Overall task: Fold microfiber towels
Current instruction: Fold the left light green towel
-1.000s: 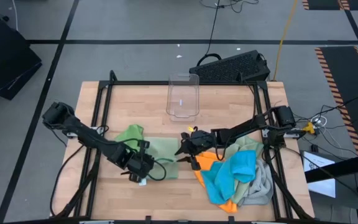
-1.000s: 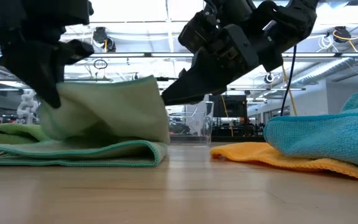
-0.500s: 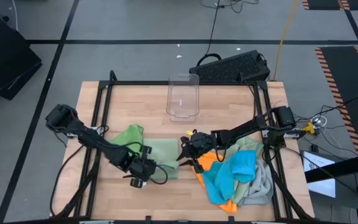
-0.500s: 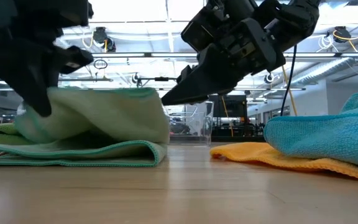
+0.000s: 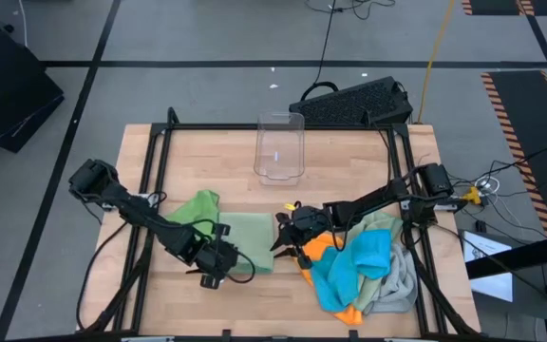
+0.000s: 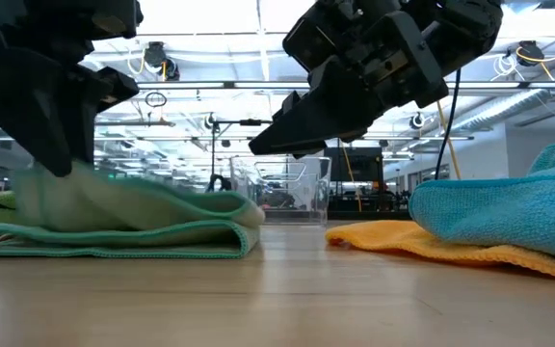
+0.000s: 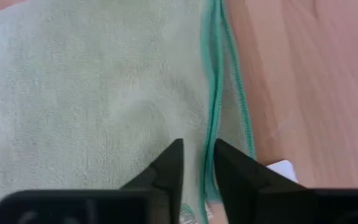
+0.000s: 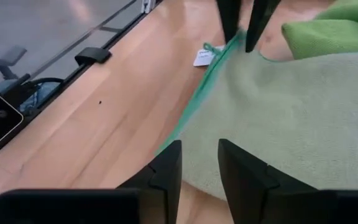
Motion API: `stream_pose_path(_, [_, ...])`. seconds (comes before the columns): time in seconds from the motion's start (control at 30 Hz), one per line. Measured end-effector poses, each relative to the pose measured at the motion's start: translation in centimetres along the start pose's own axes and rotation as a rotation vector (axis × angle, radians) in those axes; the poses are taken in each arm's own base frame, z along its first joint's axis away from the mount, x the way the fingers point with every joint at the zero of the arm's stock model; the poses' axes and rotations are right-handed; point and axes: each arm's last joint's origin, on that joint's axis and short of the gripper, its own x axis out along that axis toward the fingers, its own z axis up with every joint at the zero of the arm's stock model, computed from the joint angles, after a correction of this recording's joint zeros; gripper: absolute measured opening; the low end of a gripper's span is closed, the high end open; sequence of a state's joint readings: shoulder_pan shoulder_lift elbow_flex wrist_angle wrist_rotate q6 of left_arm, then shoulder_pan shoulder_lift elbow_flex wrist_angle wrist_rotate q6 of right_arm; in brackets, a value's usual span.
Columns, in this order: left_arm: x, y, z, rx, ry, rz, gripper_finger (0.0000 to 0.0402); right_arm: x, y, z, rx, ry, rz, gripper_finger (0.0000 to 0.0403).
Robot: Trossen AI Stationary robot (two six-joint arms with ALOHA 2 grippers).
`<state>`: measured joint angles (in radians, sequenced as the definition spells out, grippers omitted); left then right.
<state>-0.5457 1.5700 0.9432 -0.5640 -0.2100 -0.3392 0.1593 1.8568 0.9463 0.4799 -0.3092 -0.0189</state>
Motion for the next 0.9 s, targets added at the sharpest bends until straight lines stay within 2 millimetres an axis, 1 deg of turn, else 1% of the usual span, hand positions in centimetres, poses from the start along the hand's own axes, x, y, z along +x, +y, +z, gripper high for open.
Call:
stream_pose_path(0.13, [0.0, -0.2, 0.6, -0.024, -0.056, -0.021, 0.0144, 0.0, -0.4, -0.2, 0.005, 0.021, -0.116, 0.0095])
stream_pose_path(0.2, [-0.3, -0.2, 0.8, -0.026, -0.065, -0.024, 0.0156, -0.1, -0.5, 0.0, 0.003, 0.002, -0.133, 0.0095])
stream_pose_path(0.3, [-1.2, -0.3, 1.6, -0.003, -0.099, -0.041, 0.0164, 0.0, -0.2, 0.7, 0.016, -0.068, -0.124, 0.0095])
stream_pose_path(0.37, [-2.0, -0.2, 1.8, 0.014, -0.122, -0.023, 0.0165, 0.3, 0.2, 1.0, 0.025, -0.124, -0.11, 0.0095])
stream_pose_path(0.43, [-2.7, 0.2, 2.1, 0.002, -0.164, 0.026, 0.0165, 0.9, 0.7, 0.9, 0.036, -0.167, -0.092, 0.0095])
stream_pose_path(0.5, [-2.9, 0.9, 1.9, -0.026, -0.189, 0.107, 0.0165, 1.8, 1.1, 0.6, 0.038, -0.216, -0.073, 0.0095])
stream_pose_path(0.6, [-2.3, 2.0, 1.4, -0.079, -0.196, 0.211, 0.0165, 3.0, 1.5, -0.4, 0.054, -0.25, -0.056, 0.0095])
stream_pose_path(0.67, [-1.6, 2.7, 0.9, -0.124, -0.188, 0.241, 0.0165, 3.8, 1.5, -1.2, 0.077, -0.245, -0.081, 0.0095])
stream_pose_path(0.8, [0.9, 3.7, -0.2, -0.199, -0.216, 0.207, 0.0165, 5.0, 1.2, -2.7, 0.12, -0.201, -0.113, 0.0091])
stream_pose_path(0.9, [2.0, 4.2, -1.2, -0.243, -0.25, 0.179, 0.0165, 5.6, 1.1, -3.7, 0.138, -0.166, -0.115, 0.0081])
